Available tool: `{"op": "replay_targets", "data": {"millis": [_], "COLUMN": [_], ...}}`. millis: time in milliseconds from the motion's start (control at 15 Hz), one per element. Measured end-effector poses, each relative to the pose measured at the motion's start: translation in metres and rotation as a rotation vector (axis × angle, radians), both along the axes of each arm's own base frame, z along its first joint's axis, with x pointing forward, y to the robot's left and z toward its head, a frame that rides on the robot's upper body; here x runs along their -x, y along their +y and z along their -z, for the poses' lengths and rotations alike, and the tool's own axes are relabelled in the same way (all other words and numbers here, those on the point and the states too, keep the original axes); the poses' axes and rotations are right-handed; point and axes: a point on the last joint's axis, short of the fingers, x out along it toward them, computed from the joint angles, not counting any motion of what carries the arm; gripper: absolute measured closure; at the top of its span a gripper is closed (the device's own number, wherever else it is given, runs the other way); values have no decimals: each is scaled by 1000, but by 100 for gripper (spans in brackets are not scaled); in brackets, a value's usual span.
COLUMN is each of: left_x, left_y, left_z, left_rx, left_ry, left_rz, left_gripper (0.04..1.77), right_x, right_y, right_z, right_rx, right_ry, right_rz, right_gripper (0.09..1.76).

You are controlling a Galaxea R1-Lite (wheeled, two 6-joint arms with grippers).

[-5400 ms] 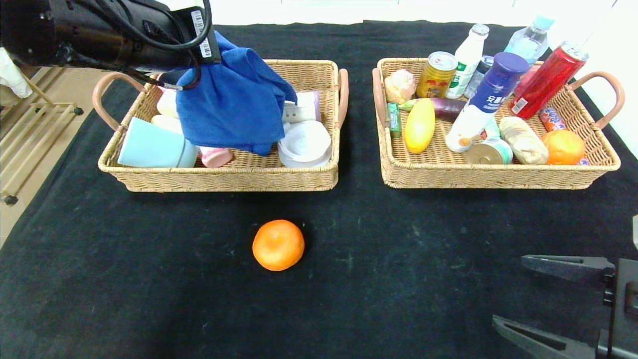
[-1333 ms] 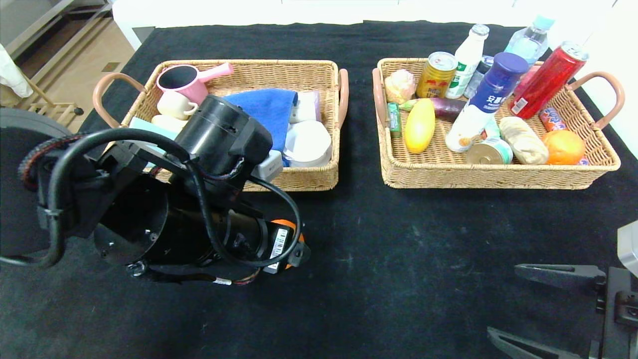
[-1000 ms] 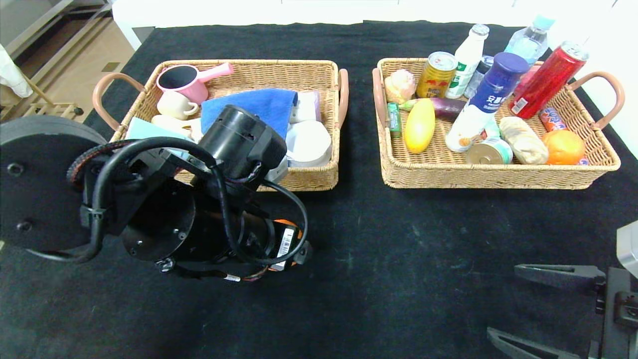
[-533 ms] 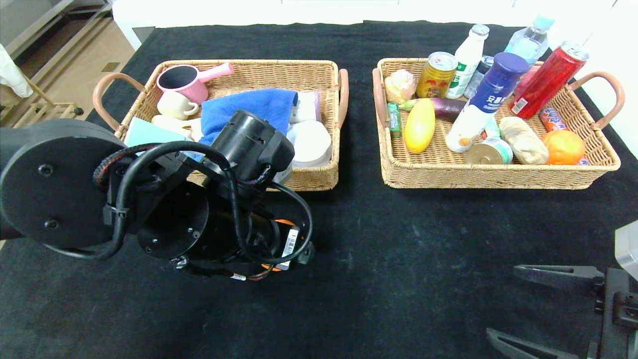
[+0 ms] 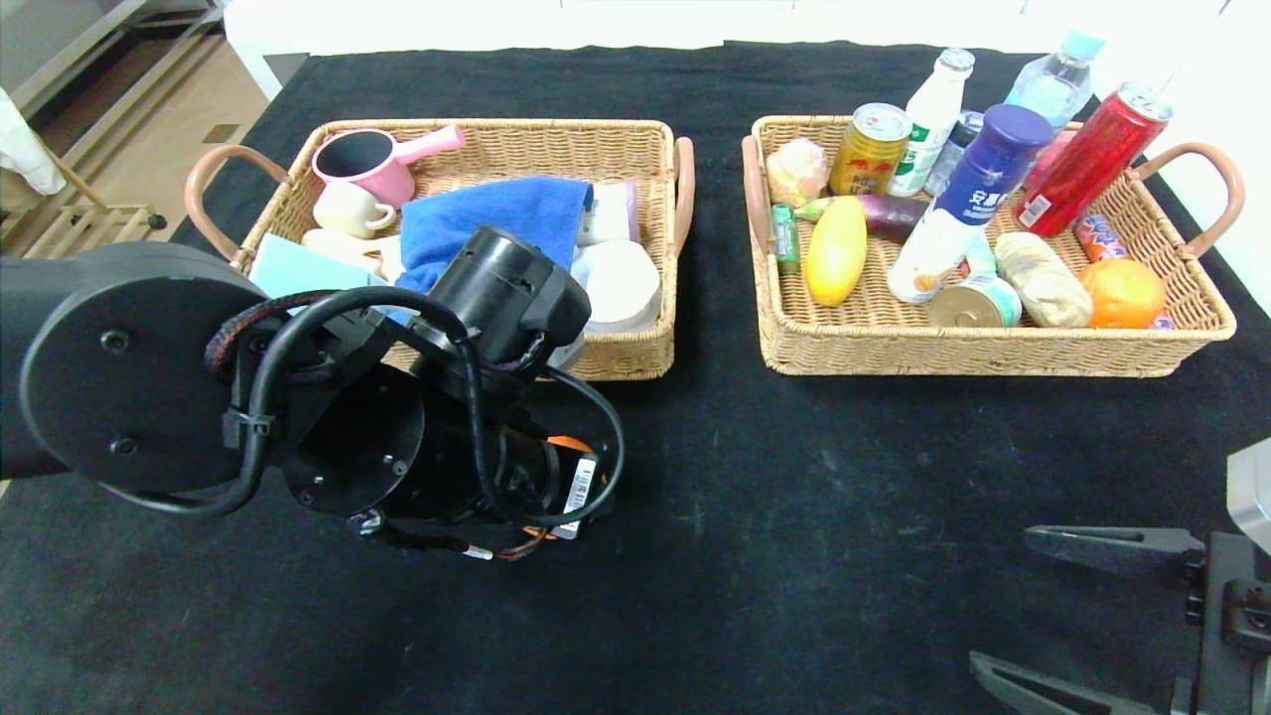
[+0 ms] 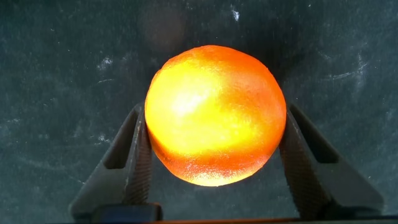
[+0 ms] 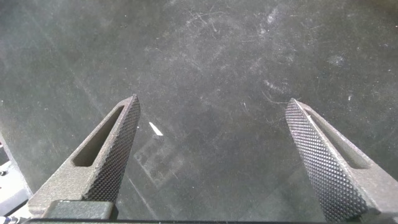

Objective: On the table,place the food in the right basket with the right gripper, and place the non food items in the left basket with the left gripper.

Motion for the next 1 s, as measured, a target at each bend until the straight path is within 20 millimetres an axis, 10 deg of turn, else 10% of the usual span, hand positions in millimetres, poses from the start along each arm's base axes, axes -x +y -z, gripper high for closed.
{"op": "replay_targets", "data": {"millis": [1000], "left_x": [20], "left_y": [1], "left_z": [-20], "left_rx": [40], "left_ry": [-48], "left_rz": [59], "left_gripper": [64], "right_x": [12], "right_y": [-8], "right_z": [-19], "right_rx": [-59], "right_ry": [-76], "right_rz": [5], "right_gripper": [14]}}
